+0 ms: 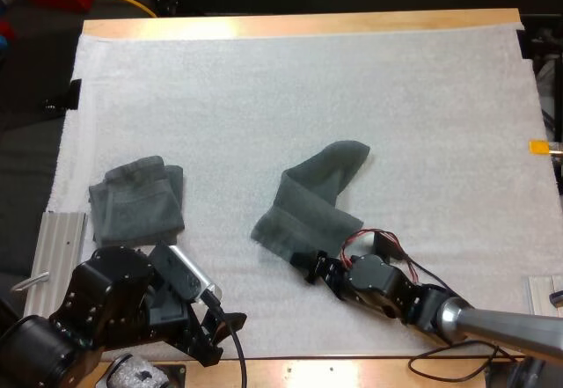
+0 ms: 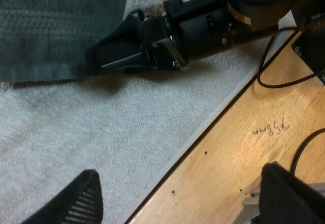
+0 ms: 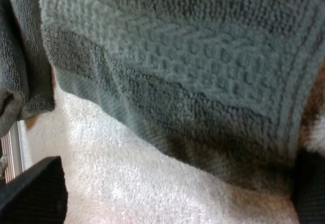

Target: Pick towel from pile, fold and stack

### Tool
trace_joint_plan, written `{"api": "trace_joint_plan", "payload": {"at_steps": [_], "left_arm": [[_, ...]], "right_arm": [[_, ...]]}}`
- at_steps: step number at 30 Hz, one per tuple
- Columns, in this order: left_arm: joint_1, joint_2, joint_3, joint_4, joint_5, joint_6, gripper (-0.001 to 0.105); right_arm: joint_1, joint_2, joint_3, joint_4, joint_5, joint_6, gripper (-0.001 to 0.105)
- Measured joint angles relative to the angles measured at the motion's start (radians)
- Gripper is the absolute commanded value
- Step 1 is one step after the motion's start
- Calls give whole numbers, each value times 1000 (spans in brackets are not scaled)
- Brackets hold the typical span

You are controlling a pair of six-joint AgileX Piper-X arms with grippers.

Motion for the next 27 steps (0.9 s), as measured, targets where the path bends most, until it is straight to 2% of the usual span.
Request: {"api": "trace_joint_plan", "payload": {"at_steps": [2,13,16,22,27], "left_arm": [[0,0,0,0,0,0,62],[0,0,0,0,0,0,62],[0,0,0,0,0,0,62],[0,0,0,0,3,0,62],[0,0,0,0,3,0,62]], "right_arm": [[0,2,0,0,1,0,82],[0,16,0,74,32,2,28],[0,20,0,82,50,4,18],[0,20,0,83,64,4,2],[0,22,0,102,71,-3,1]]}}
